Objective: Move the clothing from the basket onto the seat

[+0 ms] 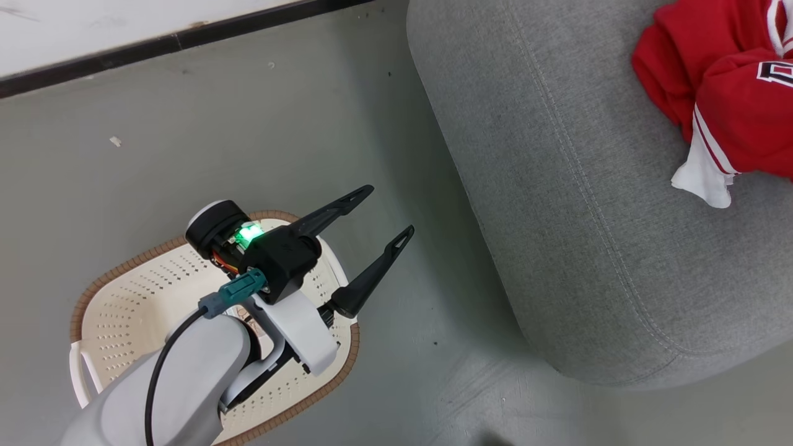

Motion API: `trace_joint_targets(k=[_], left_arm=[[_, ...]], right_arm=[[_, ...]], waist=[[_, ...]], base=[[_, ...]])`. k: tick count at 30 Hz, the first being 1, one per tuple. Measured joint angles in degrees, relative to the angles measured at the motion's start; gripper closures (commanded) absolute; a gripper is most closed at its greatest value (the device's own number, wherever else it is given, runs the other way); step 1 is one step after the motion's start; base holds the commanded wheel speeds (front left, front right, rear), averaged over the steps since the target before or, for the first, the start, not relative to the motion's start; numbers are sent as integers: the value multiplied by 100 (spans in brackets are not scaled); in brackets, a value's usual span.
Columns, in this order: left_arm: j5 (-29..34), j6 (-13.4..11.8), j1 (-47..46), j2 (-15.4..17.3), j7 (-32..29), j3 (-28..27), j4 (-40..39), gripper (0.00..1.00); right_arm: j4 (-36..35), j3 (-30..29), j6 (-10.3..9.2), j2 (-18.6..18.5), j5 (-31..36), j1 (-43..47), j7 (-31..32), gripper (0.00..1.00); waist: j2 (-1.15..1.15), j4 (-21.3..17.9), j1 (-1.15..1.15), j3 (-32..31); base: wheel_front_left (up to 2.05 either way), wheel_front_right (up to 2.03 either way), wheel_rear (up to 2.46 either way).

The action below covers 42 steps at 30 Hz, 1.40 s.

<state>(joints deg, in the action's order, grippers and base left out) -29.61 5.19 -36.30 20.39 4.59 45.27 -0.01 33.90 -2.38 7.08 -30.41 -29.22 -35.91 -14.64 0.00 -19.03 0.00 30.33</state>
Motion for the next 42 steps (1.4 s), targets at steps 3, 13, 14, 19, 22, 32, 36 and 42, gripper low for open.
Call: trace_joint_targets(k=[3, 13, 14, 19, 22, 32, 36, 42], left_arm=[[1, 0, -44, 27, -21, -16, -54, 0], [53, 0, -210, 86, 2, -76, -101, 0], [53, 0, -210, 101, 29, -99, -100, 0], [53, 0, -209, 110, 111, -116, -54, 0], [53, 0, -208, 103, 158, -127, -35, 0], [46, 0, -185, 148, 366, -258, 116, 0], [0, 0, -151, 162, 471, -302, 185, 0], [-63, 0, 57, 166, 597, -322, 304, 0]], right_arm=[[142, 74, 0, 41, 0, 13, 0, 100], [658, 542, 0, 55, 3, -137, 1, 13], [689, 579, 0, 53, 3, -179, 1, 0], [713, 972, 0, 94, -148, -204, 130, 0], [682, 1147, 0, 120, -241, -188, 164, 0], [326, 1656, 0, -226, -789, 186, 291, 0], [104, 1835, 0, -423, -1107, 389, 409, 0], [-267, 2182, 0, -669, -1627, 659, 816, 0]], waist=[[0, -7, 0, 100], [0, -8, 0, 276], [0, -9, 0, 267], [0, -13, 0, 194], [0, -13, 0, 152], [0, -37, 0, -135], [0, -57, 0, -288], [0, -89, 0, -550]], base=[[0, 0, 0], [0, 0, 0], [0, 0, 0], [0, 0, 0], [0, 0, 0], [0, 0, 0], [0, 0, 0], [0, 0, 0]])
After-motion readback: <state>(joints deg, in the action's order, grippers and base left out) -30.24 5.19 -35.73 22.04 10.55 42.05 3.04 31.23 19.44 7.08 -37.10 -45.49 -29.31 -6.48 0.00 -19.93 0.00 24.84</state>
